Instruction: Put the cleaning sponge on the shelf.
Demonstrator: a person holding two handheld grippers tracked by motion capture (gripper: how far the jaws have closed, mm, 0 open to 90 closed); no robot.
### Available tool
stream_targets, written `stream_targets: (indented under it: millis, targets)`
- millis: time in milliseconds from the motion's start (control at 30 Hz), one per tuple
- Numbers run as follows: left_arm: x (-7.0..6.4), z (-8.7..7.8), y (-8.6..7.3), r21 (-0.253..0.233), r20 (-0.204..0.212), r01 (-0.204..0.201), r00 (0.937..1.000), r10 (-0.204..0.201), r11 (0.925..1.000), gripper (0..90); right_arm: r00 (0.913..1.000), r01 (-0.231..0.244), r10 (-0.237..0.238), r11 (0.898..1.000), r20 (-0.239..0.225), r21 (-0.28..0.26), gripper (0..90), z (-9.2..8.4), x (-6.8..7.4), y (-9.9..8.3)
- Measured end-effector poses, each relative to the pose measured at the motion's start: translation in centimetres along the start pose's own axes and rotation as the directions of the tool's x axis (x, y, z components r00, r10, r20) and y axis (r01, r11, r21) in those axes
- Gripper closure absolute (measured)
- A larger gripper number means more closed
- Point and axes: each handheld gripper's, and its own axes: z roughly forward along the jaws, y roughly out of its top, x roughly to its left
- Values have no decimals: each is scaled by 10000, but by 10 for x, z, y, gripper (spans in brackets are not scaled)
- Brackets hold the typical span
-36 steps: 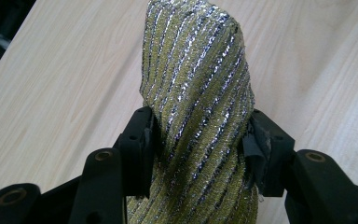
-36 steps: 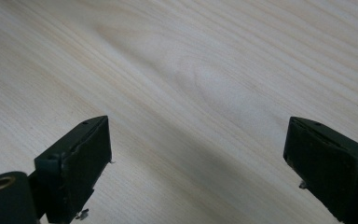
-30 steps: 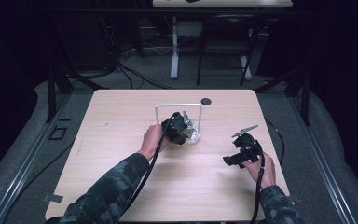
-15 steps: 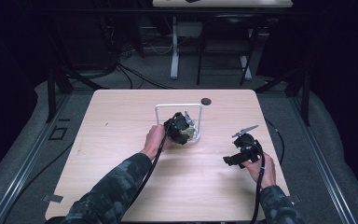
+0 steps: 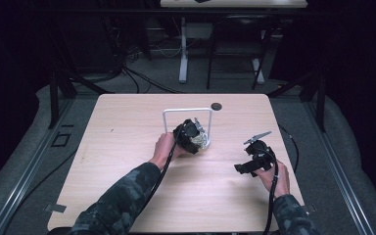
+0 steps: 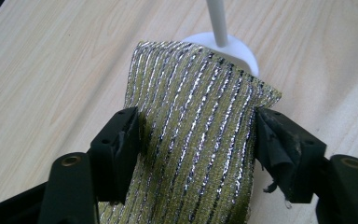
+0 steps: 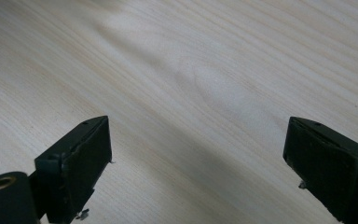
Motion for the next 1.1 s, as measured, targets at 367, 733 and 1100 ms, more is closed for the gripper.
stream_targets:
  millis: [367, 733, 1100]
  targets:
    - [-2, -3, -3, -126, -108, 265, 9996, -266, 9996, 225, 10000, -4, 4, 10000, -15, -4, 72, 0, 0, 0]
    - [-6, -27, -5, -461, 68, 412, 9991, -409, 9981, 178, 10000, -11, 11, 10000, 12, 15, 73, -1, 0, 0]
    - [-4, -61, -20, -671, 250, 697, 9974, -682, 9953, 156, 10000, -31, 31, 10000, -1, 1, 74, -1, 1, 0]
